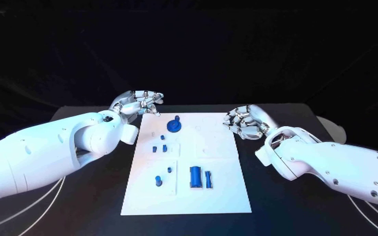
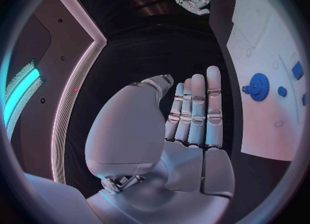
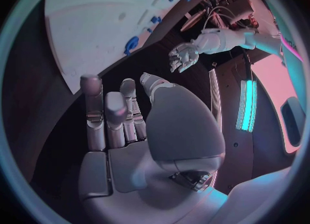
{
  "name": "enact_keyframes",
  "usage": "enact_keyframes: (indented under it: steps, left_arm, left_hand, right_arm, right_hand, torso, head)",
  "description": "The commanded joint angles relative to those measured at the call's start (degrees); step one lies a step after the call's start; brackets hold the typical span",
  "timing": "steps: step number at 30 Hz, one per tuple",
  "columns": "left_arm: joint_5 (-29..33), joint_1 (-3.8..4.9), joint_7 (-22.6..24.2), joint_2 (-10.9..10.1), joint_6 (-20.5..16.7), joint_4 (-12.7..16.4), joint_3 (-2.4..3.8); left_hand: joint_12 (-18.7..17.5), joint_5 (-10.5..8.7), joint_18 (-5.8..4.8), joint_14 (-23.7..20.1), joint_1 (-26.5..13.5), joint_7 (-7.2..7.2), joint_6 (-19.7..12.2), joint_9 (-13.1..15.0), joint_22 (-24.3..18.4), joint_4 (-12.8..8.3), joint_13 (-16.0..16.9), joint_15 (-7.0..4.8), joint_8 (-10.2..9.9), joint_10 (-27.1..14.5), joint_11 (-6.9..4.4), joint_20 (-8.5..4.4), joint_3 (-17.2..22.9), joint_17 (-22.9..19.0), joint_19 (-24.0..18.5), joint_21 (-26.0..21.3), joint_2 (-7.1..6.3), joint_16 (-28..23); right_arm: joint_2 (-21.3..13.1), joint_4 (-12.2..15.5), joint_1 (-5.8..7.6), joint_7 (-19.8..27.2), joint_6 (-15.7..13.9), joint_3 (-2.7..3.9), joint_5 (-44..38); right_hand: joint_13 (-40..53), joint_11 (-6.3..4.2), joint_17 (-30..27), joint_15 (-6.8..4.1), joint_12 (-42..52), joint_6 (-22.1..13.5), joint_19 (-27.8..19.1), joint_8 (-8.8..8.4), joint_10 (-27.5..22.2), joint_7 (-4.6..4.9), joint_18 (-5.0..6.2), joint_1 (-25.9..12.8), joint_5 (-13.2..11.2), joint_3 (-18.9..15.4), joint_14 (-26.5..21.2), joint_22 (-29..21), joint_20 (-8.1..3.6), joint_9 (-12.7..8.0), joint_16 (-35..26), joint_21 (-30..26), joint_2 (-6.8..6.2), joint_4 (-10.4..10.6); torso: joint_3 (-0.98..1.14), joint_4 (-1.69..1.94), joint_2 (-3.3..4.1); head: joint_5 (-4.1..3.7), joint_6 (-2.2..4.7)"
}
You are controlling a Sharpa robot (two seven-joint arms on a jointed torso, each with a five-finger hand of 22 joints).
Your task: Assemble the parts on the task board
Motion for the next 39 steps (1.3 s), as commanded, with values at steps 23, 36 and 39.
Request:
enact_keyframes:
  steps: [23, 36, 39]
  left_arm:
    - [4.8, -3.18, 8.6, 7.7, -9.5, -8.5, 0.54]
    - [1.6, -7.81, 12.3, 5.0, -28.3, 5.9, 2.63]
    - [1.2, -8.34, 12.7, 4.7, -30.4, 7.6, 2.87]
  left_hand:
    - [-33.6, -12.40, -9.93, -55.8, -39.9, -10.06, -50.0, -17.9, -32.9, -14.5, -10.9, -2.70, -18.9, -52.8, -6.35, -7.90, -27.3, -24.1, -57.0, -40.6, 12.46, -58.8]
    - [-33.6, -12.40, -9.93, -55.8, -82.1, -10.06, -50.0, -17.9, -32.9, -14.5, -10.9, -2.70, -18.9, -52.8, -6.35, -7.90, -27.3, -24.1, -57.0, -40.6, 12.46, -58.8]
    - [-33.6, -12.40, -9.93, -55.8, -82.1, -10.06, -50.0, -17.9, -32.9, -14.5, -10.9, -2.70, -18.9, -52.8, -6.35, -7.90, -27.3, -24.1, -57.0, -40.6, 12.46, -58.8]
  right_arm:
    - [10.2, -18.8, -0.58, 19.1, 5.2, 2.36, 35.9]
    - [5.8, -1.4, -5.51, 23.8, -6.1, 7.40, 46.6]
    - [5.3, 0.2, -5.96, 24.2, -7.1, 7.86, 47.6]
  right_hand:
    - [-55.6, -3.15, -51.1, 0.61, -38.0, -49.9, -68.1, -17.80, -60.5, -8.21, -9.39, -37.5, -11.0, -20.6, -75.7, -68.8, -5.21, -35.3, -64.3, -34.2, 9.53, -14.4]
    - [-55.6, -3.15, -51.1, 0.61, -38.0, -49.9, -68.1, -17.80, -60.5, -8.21, -9.39, -77.7, -11.0, -20.6, -75.7, -68.8, -5.21, -35.3, -64.3, -34.2, 9.53, -14.4]
    - [-55.6, -3.15, -51.1, 0.61, -38.0, -49.9, -68.1, -17.80, -60.5, -8.21, -9.39, -77.7, -11.0, -20.6, -75.7, -68.8, -5.21, -35.3, -64.3, -34.2, 9.53, -14.4]
  torso:
    - [0.49, 1.72, -4.39]
    - [0.68, 2.37, -5.15]
    - [0.68, 2.37, -5.15]
  head:
    - [-0.13, 5.73]
    - [-0.11, 4.65]
    - [-0.11, 4.65]
